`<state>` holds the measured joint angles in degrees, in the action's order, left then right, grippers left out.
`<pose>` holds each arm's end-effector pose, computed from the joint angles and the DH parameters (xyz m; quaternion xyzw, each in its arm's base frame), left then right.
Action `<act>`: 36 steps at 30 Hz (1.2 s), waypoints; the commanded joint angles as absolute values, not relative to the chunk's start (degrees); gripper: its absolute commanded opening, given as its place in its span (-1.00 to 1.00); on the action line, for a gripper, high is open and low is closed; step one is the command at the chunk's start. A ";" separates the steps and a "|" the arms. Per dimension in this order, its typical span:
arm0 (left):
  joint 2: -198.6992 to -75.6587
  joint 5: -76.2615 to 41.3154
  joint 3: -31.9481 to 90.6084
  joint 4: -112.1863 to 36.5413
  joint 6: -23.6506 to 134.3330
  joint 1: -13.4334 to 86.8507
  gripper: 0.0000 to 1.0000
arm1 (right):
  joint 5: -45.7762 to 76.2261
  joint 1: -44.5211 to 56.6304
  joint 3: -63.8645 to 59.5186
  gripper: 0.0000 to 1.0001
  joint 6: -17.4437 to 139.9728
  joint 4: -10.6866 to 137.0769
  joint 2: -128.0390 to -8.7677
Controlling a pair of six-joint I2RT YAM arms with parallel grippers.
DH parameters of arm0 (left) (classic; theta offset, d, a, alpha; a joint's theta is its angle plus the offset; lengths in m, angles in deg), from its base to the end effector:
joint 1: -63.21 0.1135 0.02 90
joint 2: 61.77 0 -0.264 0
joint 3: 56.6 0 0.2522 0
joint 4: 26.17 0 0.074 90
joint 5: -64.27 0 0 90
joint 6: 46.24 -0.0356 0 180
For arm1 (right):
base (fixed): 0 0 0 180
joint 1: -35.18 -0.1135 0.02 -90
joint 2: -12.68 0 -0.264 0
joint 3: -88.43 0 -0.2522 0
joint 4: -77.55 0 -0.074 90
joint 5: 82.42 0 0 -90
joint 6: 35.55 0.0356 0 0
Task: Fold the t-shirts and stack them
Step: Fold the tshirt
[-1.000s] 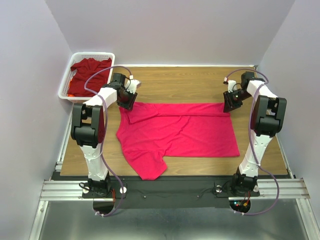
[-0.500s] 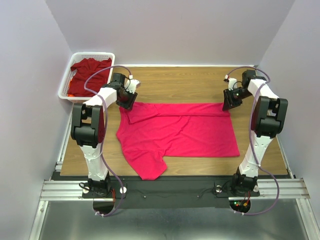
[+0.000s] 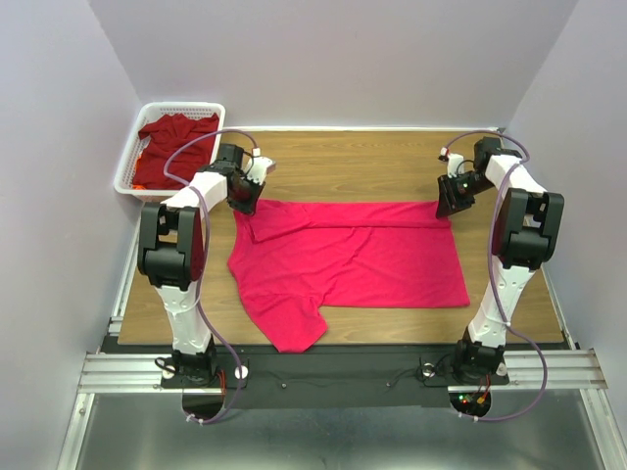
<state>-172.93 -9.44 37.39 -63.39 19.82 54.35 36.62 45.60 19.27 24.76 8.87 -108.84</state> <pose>0.4127 -0.0744 0.1973 0.3077 0.8919 -0.0940 0.3178 0.4214 -0.0599 0.1885 -0.1842 0.9464 0.2037 0.1699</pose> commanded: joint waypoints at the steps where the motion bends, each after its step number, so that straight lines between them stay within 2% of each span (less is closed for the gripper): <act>1: -166.46 -5.44 36.44 -64.62 18.71 54.68 -1.00 | 37.12 45.46 21.77 -0.30 25.18 8.33 -106.06; 13: -157.14 1.68 27.40 -68.31 11.08 48.89 -1.00 | 36.94 45.46 20.10 -0.31 25.27 8.24 -104.13; 21: -152.22 1.95 18.26 -69.54 4.66 41.51 -1.00 | 36.41 45.47 17.73 -0.32 24.57 8.16 -103.08; 32: -148.43 0.19 12.88 -72.36 -1.32 40.80 -1.00 | 34.83 45.46 16.33 -0.31 22.46 8.24 -102.55; 35: -147.82 0.81 12.88 -73.32 -3.43 40.80 -0.81 | 34.30 45.46 15.62 -0.32 21.93 8.24 -102.90; 36: -147.56 0.63 12.88 -73.76 -3.96 40.71 -0.67 | 34.22 45.55 15.53 -0.32 21.76 8.33 -102.99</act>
